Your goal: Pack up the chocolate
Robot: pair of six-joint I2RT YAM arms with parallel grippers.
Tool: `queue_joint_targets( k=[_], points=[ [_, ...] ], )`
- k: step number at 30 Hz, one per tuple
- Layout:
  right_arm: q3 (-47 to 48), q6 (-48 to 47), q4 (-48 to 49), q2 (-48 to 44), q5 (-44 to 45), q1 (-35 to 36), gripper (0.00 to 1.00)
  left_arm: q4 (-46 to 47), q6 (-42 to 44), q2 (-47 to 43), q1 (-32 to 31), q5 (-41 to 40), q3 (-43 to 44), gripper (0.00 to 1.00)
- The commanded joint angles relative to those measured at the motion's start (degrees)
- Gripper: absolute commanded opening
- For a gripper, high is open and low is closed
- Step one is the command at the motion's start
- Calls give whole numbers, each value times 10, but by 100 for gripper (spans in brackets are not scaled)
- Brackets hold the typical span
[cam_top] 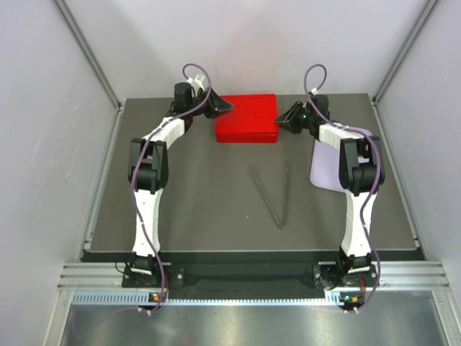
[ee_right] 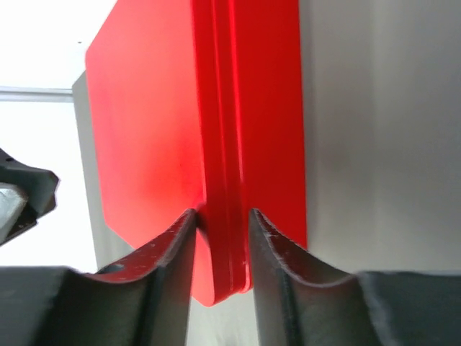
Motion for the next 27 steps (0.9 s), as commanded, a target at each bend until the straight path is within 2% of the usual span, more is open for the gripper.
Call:
queue_joint_targets(
  k=[1,2,4,6,8,13,27],
  points=[
    [-24,-10,-39,4,20,-7,32,-12,31,-10,8,4,11,39],
    [-28,-10,-40,2,23,-9,28,-16,37,-15,8,1,8,40],
    [-43,-6,-40,2,30,-14,26,-38,56,-33,8,-14,2,41],
    [-52,-4,-40,5,29,-18,26,-76,78,-48,8,-34,9,46],
    [-59,-5,-25,7,26,-17,27,-130,117,-66,8,-90,6,48],
    [-60,-6,-20,5,22,-17,28,-203,169,-71,8,-160,9,48],
    [-57,-1,9,3,-9,-16,34,-208,167,-21,7,-143,35,44]
  ],
)
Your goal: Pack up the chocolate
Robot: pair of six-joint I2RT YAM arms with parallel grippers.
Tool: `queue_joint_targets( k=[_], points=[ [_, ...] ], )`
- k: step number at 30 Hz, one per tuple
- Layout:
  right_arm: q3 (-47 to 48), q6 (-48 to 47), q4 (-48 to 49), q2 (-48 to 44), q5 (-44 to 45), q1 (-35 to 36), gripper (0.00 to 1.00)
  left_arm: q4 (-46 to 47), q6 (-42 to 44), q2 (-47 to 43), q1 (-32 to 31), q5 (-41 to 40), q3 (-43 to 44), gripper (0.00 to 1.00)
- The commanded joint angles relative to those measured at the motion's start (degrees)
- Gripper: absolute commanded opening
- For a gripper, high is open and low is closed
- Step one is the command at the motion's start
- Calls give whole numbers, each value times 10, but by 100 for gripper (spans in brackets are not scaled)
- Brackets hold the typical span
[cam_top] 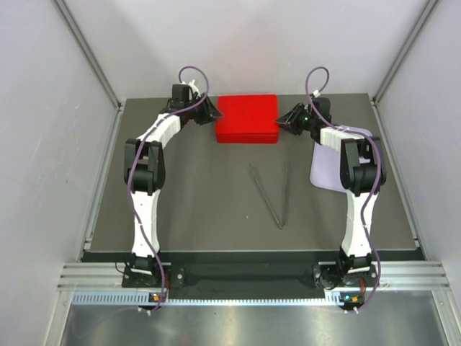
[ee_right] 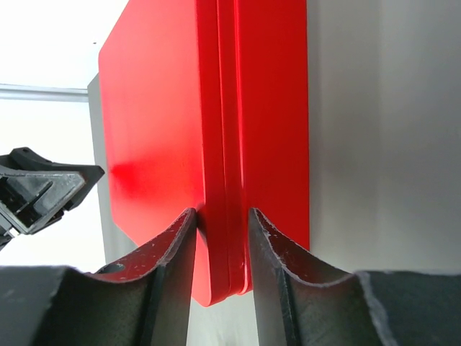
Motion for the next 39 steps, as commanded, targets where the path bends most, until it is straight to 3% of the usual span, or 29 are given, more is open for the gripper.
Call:
queue_joint_targets(
  k=[1,9,12,18,23,24,39],
  points=[
    [-19,-20,-51,8,9,-7,34,4,13,10,0,0,28,43],
    [-15,-22,-51,9,8,-7,34,12,23,-18,0,-11,16,42],
    [-15,-22,-50,10,7,-7,34,-19,24,-25,0,-55,26,38],
    [-14,-23,-51,8,4,-7,34,-49,22,-25,2,-131,26,22],
    [-11,-23,-51,8,-3,-8,34,-54,10,-3,3,-127,33,7],
    [-9,-23,-51,8,-5,-7,35,-52,7,0,3,-120,33,0],
    [-1,-21,-44,7,-15,-7,45,-34,-23,34,-7,-55,64,0]
  ],
)
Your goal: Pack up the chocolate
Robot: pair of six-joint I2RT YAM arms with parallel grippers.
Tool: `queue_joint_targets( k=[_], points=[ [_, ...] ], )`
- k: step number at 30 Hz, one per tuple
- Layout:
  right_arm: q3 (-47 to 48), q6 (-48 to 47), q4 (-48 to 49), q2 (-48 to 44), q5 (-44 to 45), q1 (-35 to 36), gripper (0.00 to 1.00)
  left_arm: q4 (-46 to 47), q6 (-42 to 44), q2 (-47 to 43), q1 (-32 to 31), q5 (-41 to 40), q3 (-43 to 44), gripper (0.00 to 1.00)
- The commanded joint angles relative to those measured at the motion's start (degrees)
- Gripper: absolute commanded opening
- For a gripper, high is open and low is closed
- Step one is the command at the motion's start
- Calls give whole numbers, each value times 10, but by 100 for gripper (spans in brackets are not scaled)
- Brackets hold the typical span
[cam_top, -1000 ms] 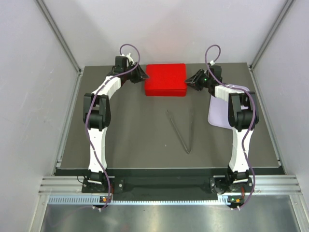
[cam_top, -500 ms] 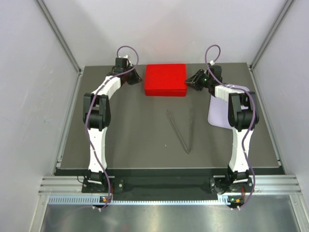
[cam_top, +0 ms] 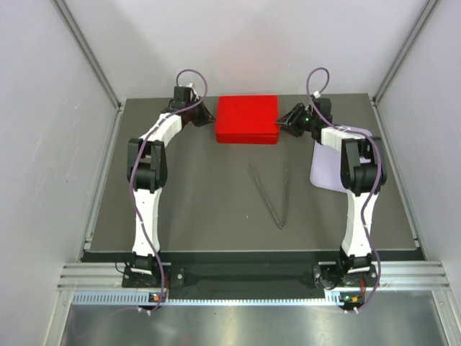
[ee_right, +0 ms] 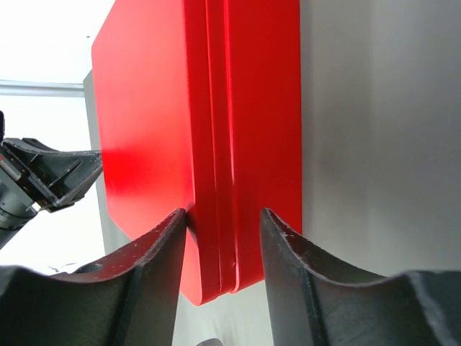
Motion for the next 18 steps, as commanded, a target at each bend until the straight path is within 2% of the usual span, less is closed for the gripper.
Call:
queue_joint_targets(
  k=[1,14,18],
  points=[
    [-2,-19,-32,6,-1,-2,47,15,-4,-6,-6,27,22,0],
    [7,-15,-4,0,-19,-2,54,20,-2,-31,-15,37,25,0],
    [1,-13,10,-8,-19,-2,54,-17,20,-30,-14,-5,27,0]
  ],
)
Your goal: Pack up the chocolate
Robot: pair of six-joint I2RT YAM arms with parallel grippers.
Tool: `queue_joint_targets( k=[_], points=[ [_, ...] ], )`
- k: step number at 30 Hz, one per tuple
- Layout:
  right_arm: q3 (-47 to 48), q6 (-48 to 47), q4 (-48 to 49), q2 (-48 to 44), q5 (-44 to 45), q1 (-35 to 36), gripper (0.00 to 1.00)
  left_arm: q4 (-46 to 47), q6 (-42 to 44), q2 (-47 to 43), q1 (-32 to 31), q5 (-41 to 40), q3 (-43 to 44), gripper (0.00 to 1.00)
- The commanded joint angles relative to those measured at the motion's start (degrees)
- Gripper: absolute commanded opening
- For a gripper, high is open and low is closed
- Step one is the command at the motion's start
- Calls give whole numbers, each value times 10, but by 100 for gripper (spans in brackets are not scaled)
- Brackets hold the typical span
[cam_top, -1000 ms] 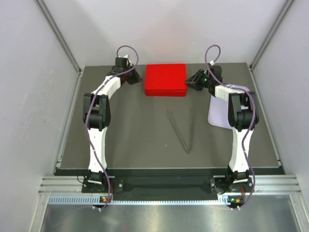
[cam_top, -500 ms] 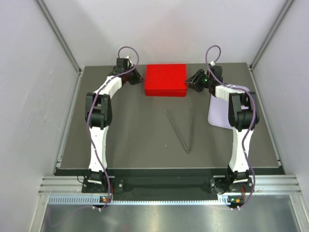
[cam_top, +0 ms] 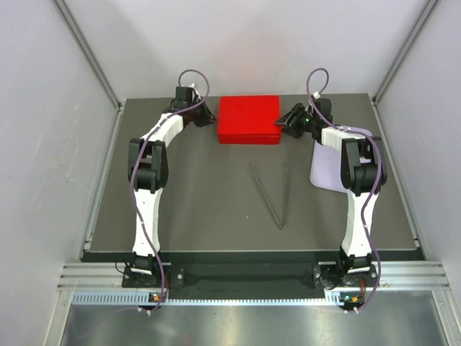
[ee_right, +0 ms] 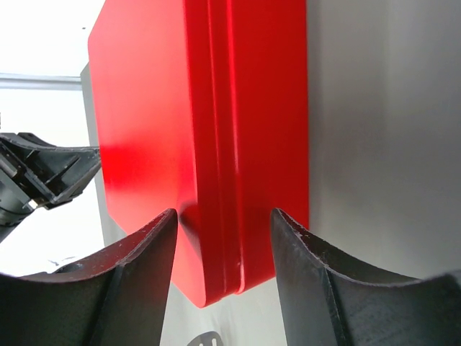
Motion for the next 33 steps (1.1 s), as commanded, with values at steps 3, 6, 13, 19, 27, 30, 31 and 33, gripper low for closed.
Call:
queue_joint_targets(
  k=[3,6,13,19,27,30,31,33],
  points=[
    [5,-9,22,-9,-12,-2,54,-33,27,-33,-3,-41,27,0],
    [10,-9,22,-5,-18,-2,54,-49,38,-41,3,-74,26,0],
    [5,-9,31,-5,-21,-3,54,-27,32,-57,1,-73,7,0],
    [4,-2,39,-2,-26,-2,56,2,11,-57,-26,-12,6,0],
    [1,-2,42,-1,-28,-3,56,-12,13,-66,-42,-12,16,0],
    [1,-2,42,0,-28,-2,54,-30,23,-61,-42,-19,25,0],
    [0,-1,42,1,-28,-2,52,-33,24,-60,-42,-28,25,0],
    [-4,-1,42,-1,-26,-2,47,-35,28,-59,-42,-31,25,0]
  ],
)
